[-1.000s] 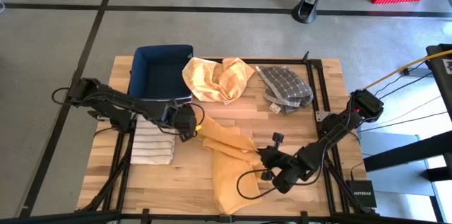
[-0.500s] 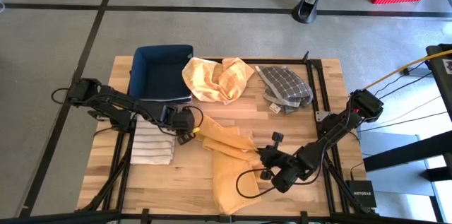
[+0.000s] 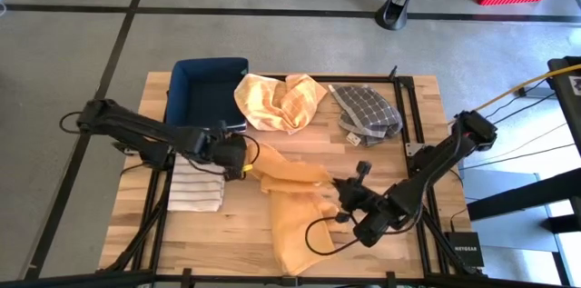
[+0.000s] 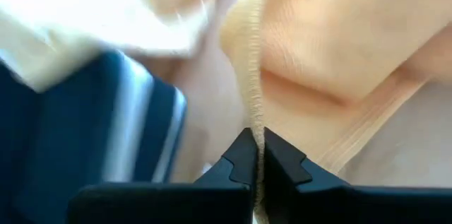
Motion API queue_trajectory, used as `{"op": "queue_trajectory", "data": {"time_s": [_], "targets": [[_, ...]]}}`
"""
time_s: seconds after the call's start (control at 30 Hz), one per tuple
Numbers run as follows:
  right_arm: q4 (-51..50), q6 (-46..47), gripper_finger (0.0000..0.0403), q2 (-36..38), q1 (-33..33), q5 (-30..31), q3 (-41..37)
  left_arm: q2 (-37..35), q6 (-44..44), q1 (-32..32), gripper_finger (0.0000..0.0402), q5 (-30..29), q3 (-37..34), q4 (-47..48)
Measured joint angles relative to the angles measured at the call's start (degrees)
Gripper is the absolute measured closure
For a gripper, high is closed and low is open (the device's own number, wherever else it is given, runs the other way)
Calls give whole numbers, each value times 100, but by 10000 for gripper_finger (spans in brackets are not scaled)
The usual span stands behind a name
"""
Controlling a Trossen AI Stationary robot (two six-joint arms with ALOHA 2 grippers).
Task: Fold towel
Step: Fold the orange towel
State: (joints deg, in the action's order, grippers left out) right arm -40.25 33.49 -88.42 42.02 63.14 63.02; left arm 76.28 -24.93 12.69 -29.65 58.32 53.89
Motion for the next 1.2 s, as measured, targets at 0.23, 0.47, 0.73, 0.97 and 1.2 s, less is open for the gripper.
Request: {"op": "queue_trajectory", "data": {"time_s": [0.23,0.47,0.73,0.97,1.2], "targets": [[-1697,-773,402,750,0,1008,1623,-495,899,490,399,-667,1871,312],[-1824,-2254,402,1284,-202,1186,3224,-584,2102,532,400,-1314,3515,312],[-1749,-3899,402,1413,-769,1382,4888,-594,3715,401,400,-2010,4700,-872],[-1554,-4598,401,1416,-1394,1323,5576,-580,5093,-6,400,-2070,4934,-2005],[-1678,-4688,400,1442,-1746,867,5684,-580,5363,-314,400,-2126,4980,-1854]]}}
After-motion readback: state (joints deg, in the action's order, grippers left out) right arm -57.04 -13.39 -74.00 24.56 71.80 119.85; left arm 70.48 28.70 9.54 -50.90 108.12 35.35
